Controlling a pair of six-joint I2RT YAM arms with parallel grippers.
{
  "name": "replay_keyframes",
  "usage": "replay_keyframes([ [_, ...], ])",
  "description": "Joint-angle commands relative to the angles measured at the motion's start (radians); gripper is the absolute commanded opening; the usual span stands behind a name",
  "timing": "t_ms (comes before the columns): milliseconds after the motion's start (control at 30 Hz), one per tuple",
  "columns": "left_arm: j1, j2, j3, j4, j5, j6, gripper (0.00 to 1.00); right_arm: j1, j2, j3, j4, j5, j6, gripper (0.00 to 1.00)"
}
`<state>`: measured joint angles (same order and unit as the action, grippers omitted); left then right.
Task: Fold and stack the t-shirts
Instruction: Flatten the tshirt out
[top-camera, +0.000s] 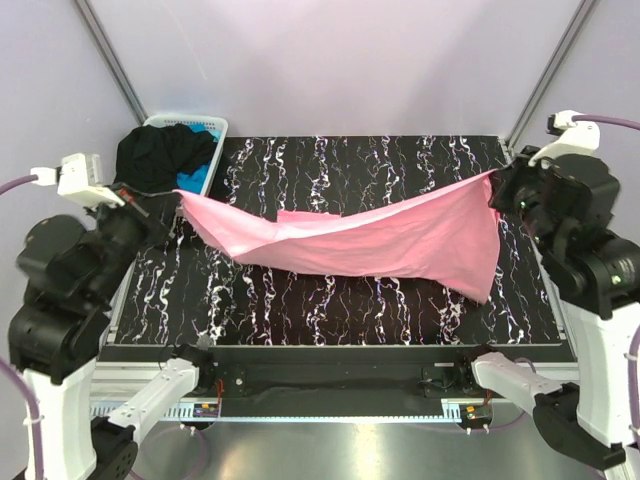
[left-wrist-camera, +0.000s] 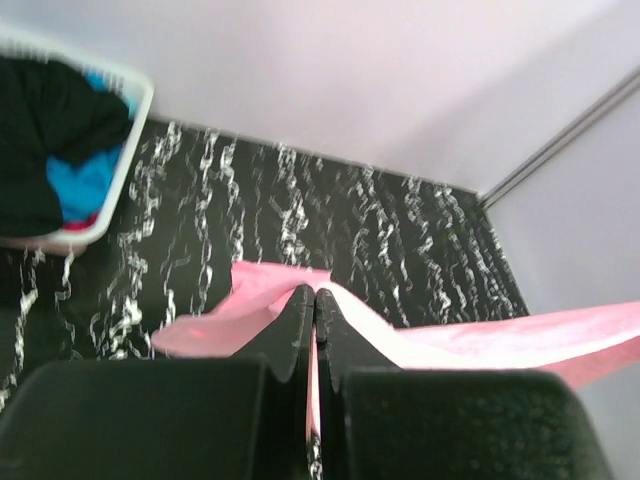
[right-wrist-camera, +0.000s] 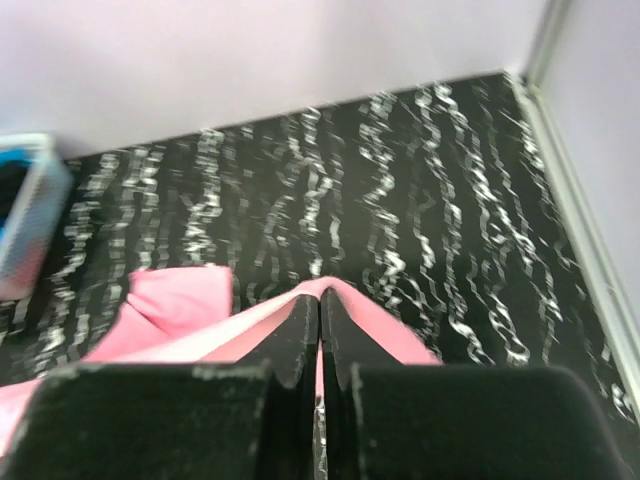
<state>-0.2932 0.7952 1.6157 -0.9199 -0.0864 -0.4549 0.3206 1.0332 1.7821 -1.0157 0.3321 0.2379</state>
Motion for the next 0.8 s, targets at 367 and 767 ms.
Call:
replay_keyframes([
  [367,0.0,0.131,0.266,0.236,-0.041,0.153,0.0,0.005,0.025,-0.044,0.16,-0.012,-0.015,0.0],
  [767,0.0,0.314,0.509,0.28,-0.032,0.197,0.0,0.005,0.016,-0.104,0.197,0.045,-0.025,0.0],
])
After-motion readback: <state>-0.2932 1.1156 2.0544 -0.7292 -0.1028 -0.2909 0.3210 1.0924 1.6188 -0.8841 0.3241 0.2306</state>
